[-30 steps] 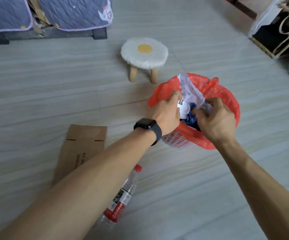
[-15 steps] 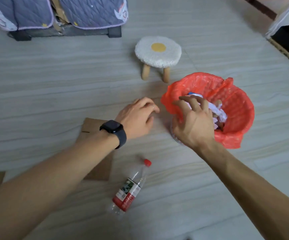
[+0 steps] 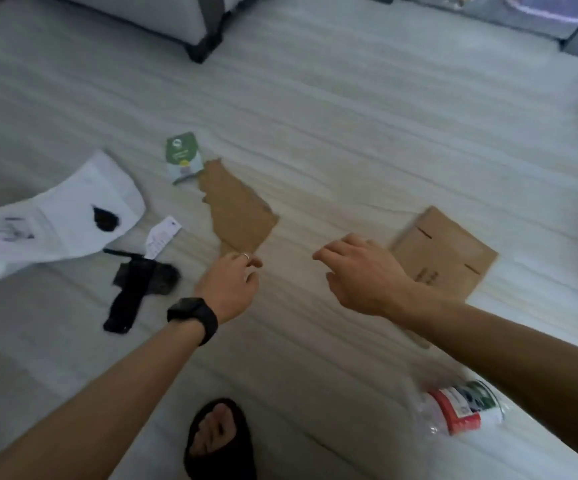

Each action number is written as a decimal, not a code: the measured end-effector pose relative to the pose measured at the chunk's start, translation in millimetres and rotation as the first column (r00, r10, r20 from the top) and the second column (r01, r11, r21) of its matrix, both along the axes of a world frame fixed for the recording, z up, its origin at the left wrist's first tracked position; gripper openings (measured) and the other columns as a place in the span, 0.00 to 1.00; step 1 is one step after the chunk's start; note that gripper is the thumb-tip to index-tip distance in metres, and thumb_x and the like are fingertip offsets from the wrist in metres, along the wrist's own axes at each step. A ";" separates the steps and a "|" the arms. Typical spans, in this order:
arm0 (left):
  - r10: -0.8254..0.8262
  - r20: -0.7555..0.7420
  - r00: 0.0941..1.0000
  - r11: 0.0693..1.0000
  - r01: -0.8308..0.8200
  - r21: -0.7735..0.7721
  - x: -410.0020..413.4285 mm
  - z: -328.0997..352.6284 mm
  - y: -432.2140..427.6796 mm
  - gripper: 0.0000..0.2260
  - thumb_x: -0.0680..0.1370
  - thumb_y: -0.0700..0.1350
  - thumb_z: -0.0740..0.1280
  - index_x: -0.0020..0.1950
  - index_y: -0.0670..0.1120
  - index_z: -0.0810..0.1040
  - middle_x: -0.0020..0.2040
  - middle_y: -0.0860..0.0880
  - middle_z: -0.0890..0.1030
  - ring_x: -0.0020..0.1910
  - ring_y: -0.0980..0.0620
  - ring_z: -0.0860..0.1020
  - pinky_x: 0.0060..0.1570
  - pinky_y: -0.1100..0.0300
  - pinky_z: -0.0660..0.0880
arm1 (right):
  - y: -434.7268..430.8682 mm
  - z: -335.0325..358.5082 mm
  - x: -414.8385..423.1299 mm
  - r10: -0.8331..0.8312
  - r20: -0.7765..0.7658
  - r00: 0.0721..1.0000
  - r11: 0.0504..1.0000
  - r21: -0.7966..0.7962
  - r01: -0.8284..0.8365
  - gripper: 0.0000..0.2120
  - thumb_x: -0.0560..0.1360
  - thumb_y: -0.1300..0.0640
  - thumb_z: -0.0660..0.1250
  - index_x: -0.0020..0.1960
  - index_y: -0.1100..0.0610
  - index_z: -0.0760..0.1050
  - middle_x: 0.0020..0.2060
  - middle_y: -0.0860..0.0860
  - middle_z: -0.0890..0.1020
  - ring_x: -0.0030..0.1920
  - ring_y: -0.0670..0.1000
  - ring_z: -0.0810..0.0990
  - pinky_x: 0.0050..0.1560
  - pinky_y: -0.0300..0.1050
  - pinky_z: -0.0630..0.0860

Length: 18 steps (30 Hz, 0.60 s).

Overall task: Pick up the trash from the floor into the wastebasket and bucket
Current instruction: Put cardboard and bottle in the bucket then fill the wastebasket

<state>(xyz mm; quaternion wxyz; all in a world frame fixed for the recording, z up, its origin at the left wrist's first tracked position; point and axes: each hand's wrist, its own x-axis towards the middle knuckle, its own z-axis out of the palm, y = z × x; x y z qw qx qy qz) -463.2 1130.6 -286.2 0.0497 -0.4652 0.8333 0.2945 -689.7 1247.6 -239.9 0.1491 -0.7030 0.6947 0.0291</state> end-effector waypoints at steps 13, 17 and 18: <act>0.561 0.119 0.819 0.825 -0.565 0.002 201.9 -58.6 31.6 0.19 0.77 0.50 0.68 0.67 0.51 0.71 0.69 0.48 0.67 0.62 0.45 0.72 0.56 0.49 0.75 | -108.1 -83.3 217.9 0.081 0.265 0.961 0.985 0.125 -0.117 0.26 0.79 0.45 0.61 0.75 0.49 0.62 0.76 0.53 0.61 0.73 0.58 0.63 0.69 0.56 0.68; 0.534 0.137 0.834 0.829 -0.549 0.110 233.3 -64.8 48.5 0.24 0.73 0.64 0.68 0.64 0.54 0.70 0.62 0.54 0.66 0.55 0.53 0.73 0.51 0.54 0.76 | -138.1 -97.5 266.0 0.191 0.224 0.956 0.968 0.118 -0.221 0.32 0.78 0.42 0.63 0.78 0.45 0.55 0.78 0.58 0.55 0.73 0.63 0.60 0.71 0.59 0.65; 0.493 0.137 0.859 0.851 -0.509 0.128 240.8 -67.6 51.9 0.27 0.71 0.66 0.69 0.64 0.54 0.69 0.61 0.54 0.66 0.54 0.54 0.73 0.51 0.54 0.77 | -144.6 -101.6 273.8 0.214 0.203 0.955 0.963 0.119 -0.241 0.34 0.78 0.40 0.63 0.79 0.42 0.52 0.79 0.58 0.52 0.74 0.64 0.57 0.72 0.60 0.64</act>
